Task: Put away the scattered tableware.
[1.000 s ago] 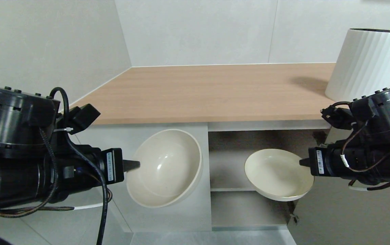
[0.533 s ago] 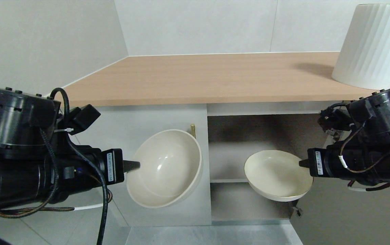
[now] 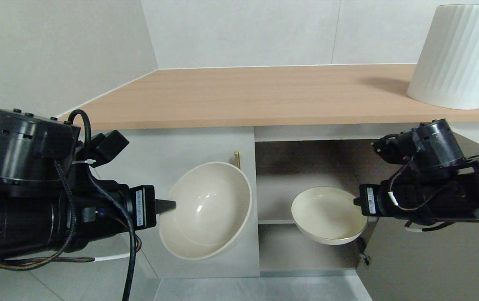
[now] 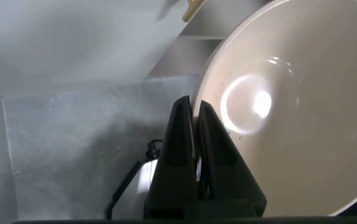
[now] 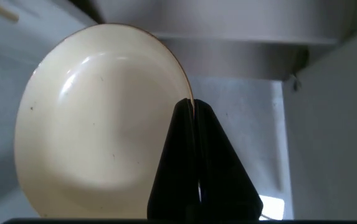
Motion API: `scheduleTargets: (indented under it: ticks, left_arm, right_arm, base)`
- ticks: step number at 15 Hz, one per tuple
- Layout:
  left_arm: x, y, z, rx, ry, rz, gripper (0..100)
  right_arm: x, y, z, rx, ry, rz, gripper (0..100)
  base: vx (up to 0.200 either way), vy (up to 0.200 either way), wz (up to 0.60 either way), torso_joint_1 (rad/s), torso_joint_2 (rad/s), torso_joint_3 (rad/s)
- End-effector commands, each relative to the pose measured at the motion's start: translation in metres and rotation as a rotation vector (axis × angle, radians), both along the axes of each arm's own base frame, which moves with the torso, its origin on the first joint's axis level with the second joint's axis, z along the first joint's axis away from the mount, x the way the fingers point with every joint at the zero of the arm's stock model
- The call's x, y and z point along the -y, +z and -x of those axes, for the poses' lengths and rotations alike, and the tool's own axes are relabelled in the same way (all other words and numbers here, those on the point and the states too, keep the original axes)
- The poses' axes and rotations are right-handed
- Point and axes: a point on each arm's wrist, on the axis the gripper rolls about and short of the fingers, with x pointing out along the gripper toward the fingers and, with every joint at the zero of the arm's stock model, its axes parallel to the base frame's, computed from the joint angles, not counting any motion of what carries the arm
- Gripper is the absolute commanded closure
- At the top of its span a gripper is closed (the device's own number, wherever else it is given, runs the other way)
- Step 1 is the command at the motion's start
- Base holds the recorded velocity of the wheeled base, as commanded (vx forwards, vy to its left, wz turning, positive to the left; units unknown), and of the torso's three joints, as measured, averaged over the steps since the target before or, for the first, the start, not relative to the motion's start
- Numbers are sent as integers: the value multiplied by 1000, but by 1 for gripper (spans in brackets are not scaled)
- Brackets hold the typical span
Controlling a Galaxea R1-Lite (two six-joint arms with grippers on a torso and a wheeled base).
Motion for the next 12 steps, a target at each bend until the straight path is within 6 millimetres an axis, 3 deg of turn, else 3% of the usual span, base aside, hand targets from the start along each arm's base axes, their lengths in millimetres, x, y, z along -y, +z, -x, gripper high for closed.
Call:
scheduleTargets:
  ticks: [1,5,8,9,10,12]
  left_arm:
    - [1,-3,-3,-12,2,-5,100]
    - [2,-4,-4,-18,0,-8,100]
    - [3,-6,-5,-26,2,-13,100]
    - [3,-6,-5,-26,2,-13,100]
    - [4,-8,-6,-31,2,-16,100]
    - [4,-8,-7,-32,2,-17,100]
  right_arm:
    - [-16,-43,-28,-68,-7,31,100]
    - [-12,-102,-78,-65,-101,21,100]
    - [-12,-137,-109,-3,-187,5,100]
    - [-13,-138,-109,-3,-188,6,100]
    - [-15,-160,-127,10,-228,28,100]
    - [-14,-173,-140,14,-278,41,100]
  base:
    - [0,0,0,0,0,0]
    - [0,0,0,0,0,0]
    - [0,0,0,0,0,0]
    - [0,0,0,0,0,0]
    - [0,0,0,0,0,0]
    - [0,0,0,0,0,0]
